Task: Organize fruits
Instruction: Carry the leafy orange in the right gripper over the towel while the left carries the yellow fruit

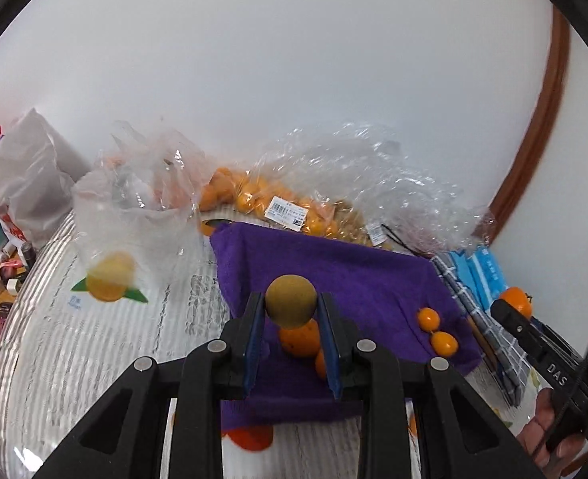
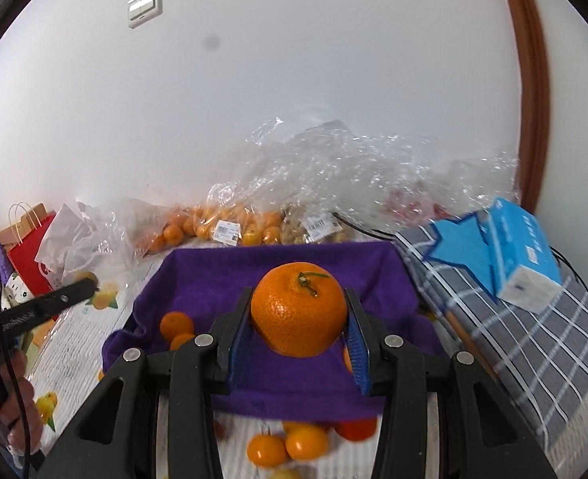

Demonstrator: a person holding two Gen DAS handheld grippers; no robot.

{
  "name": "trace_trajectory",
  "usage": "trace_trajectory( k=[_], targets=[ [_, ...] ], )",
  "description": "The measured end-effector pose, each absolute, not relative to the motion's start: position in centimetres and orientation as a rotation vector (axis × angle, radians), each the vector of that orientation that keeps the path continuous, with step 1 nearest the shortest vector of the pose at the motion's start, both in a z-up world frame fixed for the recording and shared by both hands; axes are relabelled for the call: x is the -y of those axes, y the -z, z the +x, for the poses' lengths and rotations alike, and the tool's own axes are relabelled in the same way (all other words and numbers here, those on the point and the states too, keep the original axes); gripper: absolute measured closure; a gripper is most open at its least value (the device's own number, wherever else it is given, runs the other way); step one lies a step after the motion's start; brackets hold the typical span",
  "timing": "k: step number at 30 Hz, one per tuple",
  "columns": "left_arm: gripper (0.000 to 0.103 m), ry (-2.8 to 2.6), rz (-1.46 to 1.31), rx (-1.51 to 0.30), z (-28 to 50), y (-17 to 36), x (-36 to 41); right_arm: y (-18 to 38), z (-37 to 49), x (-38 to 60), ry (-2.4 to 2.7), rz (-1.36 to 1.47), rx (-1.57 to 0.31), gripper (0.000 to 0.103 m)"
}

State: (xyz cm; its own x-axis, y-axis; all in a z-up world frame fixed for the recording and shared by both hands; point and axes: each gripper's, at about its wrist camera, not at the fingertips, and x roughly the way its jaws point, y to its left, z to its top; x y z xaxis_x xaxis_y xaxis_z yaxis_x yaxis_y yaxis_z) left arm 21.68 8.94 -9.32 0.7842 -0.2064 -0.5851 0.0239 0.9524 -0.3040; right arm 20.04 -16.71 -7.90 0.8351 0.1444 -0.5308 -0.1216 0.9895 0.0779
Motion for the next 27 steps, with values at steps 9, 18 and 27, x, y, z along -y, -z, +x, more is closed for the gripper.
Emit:
trace_trajectory(
  k=[9,18,27],
  targets=[
    [0.077,0.126,-0.339,-0.677,26.7,12.5,-7.8,11.1,24.1,16.2,-0.155,0.04,-0.616,0.061],
    [0.077,0.121,-0.367,-0.702,28.1,15.6,-8.8,14.7,26.1,15.8,-0.17,0.035,-0.717,0.061],
    [0.077,0.13,-0.373,-0.725,29.0,16.3,-8.8,16.3,26.4,15.1,-0.163,-0.009,-0.755,0.061]
  ],
)
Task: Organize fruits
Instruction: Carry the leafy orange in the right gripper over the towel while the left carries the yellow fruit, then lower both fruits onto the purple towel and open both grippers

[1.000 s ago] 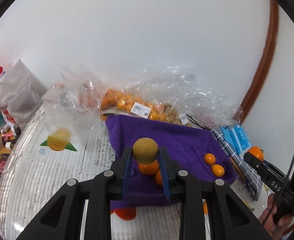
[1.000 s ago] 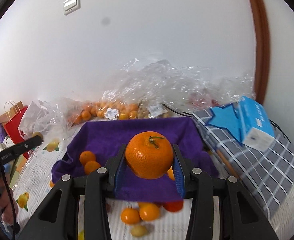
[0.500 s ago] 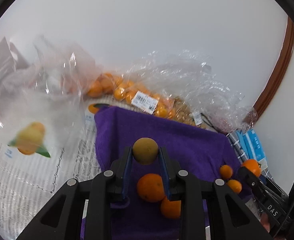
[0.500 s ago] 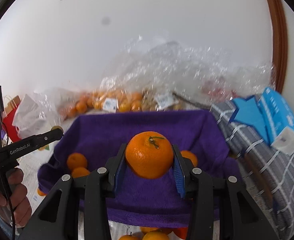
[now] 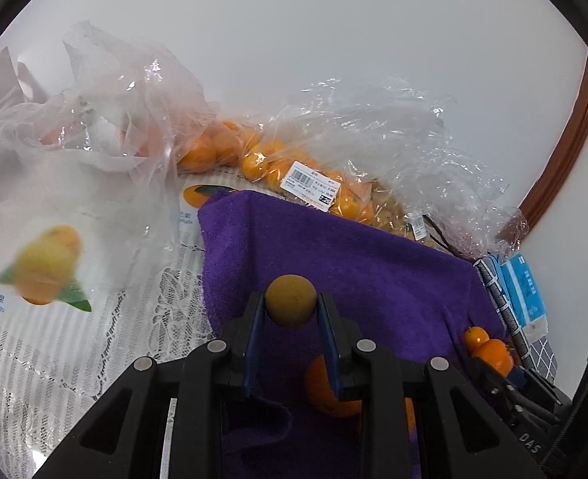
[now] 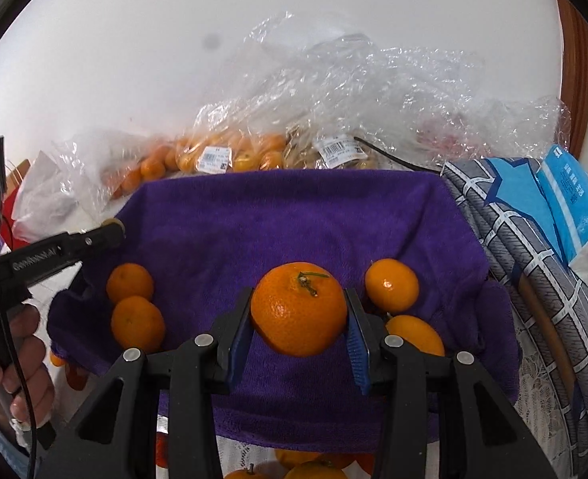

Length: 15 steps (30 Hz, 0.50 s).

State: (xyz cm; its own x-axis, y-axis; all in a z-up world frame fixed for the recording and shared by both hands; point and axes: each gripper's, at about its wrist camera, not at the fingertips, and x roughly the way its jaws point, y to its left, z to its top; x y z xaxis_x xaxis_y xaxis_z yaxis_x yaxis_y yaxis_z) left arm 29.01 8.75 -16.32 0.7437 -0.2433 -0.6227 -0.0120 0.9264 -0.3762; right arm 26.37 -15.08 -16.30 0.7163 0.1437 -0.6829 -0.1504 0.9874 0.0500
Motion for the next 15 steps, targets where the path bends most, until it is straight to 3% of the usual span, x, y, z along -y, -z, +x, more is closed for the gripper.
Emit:
trace_trajectory(
  k=[15],
  targets=[
    [0.077,0.157,-0.384,-0.74,29.31,16.64,-8.47,17.21,26.48,15.01,-0.133,-0.046,-0.771,0.061]
  ],
)
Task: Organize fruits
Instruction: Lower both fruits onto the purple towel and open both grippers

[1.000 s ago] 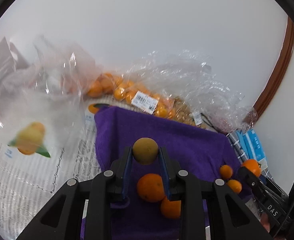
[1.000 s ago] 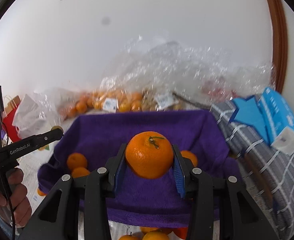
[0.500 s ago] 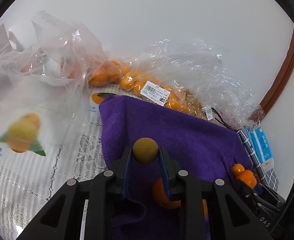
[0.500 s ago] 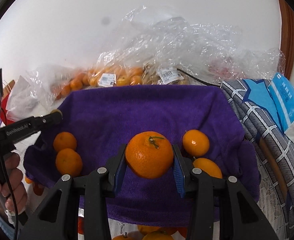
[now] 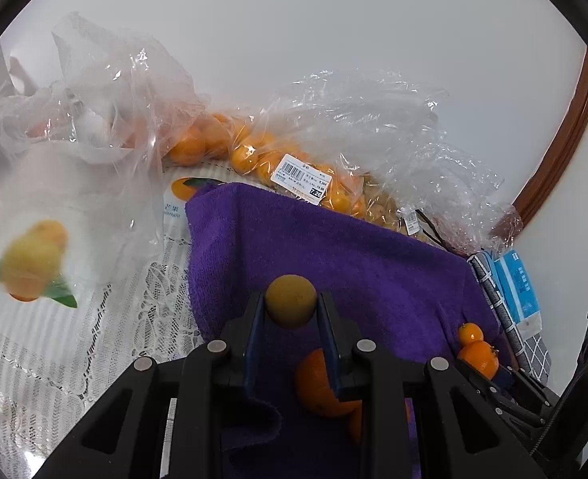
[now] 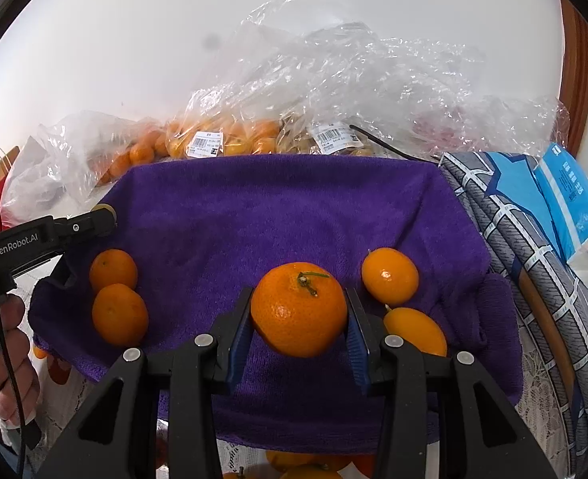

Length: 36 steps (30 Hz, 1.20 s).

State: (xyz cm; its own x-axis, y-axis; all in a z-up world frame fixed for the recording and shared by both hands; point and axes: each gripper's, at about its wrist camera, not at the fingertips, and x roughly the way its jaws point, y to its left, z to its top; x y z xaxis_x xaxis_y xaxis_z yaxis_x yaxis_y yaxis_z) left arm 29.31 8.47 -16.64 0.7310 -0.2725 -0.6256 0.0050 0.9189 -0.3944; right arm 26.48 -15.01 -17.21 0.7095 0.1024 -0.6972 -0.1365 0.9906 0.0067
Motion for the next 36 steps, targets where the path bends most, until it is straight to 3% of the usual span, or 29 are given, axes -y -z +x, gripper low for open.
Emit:
trace_trajectory(
  k=[20,26,36],
  targets=[
    [0.077,0.13,-0.324,-0.753,29.5,16.8,-7.6,17.0,26.2,15.1,-0.121,-0.051,-0.754,0.06],
    [0.077,0.12,-0.318,-0.745,29.3,16.7,-7.7,16.0,25.2,15.3,-0.091,-0.05,-0.694,0.049],
    [0.077,0.106,-0.303,-0.683,28.5,15.7,-7.9,12.0,21.5,16.3,0.019,-0.063,-0.61,0.048]
  ],
)
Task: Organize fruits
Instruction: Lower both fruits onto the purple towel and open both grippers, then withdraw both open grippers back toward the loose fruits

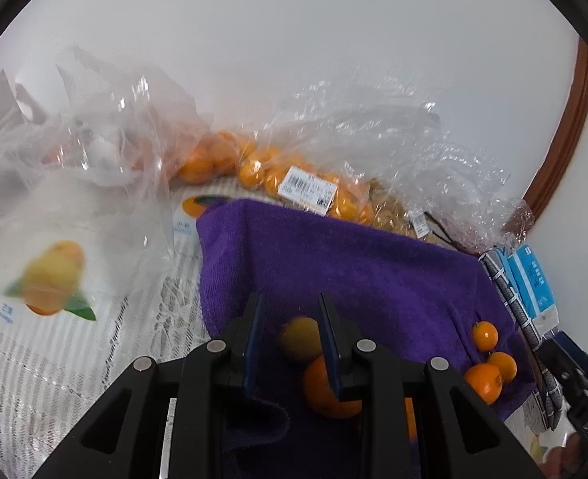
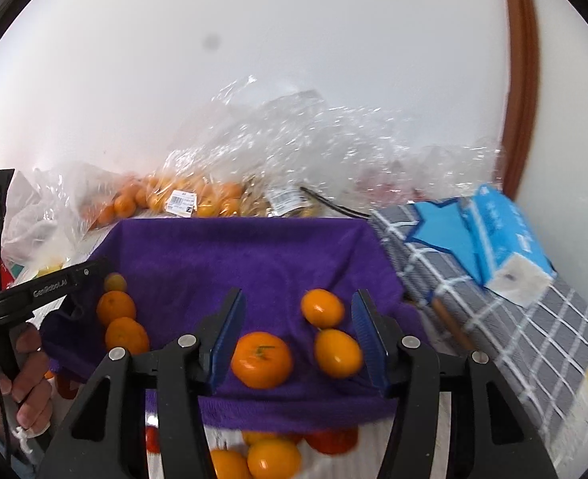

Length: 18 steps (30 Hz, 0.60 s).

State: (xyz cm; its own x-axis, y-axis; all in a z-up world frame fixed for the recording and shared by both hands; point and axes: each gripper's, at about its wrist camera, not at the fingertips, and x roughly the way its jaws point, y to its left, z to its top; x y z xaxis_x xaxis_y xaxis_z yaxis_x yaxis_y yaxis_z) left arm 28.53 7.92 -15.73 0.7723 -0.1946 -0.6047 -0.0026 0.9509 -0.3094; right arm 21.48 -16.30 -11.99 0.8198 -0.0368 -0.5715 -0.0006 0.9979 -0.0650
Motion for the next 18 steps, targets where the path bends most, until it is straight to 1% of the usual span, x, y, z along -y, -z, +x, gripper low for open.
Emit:
trace_trajectory(
  k=[4,6,7,11,14,15,18],
  targets=[
    [0.077,0.1,-0.257,-0.64,27.6,15.0,-7.4,10.9,18.7,17.3,0.068,-0.08,-0.614,0.048],
    [0.077,0.093,-0.243,-0.631,27.1,14.7,-7.3,10.4,17.3,18.1,0.084,-0.067,-0.613,0.043],
    [0.077,0.093,-0.238,-0.618,26.7,14.3,-7.3,10.1,16.4,18.6,0.082,-0.045,-0.614,0.043],
    [0.077,0.126,-0.246,-0.6,25.8,12.7,-7.2,9.5,13.7,19.9,0.082,-0.002,-0.604,0.042],
    [0.077,0.075,-0.199,-0.634,25.1,11.2,-6.6,9.1,11.9,20.0,0.09,-0.025,-0.601,0.042],
    [0.077,0.055,-0.174,-0.651,24.6,10.9,-6.3,8.9,11.3,20.0,0.088,-0.034,-0.6,0.042],
    [0.077,0.087,-0.142,-0.629,21.8,10.4,-5.8,8.6,9.8,19.8,0.088,-0.046,-0.587,0.042]
  ],
)
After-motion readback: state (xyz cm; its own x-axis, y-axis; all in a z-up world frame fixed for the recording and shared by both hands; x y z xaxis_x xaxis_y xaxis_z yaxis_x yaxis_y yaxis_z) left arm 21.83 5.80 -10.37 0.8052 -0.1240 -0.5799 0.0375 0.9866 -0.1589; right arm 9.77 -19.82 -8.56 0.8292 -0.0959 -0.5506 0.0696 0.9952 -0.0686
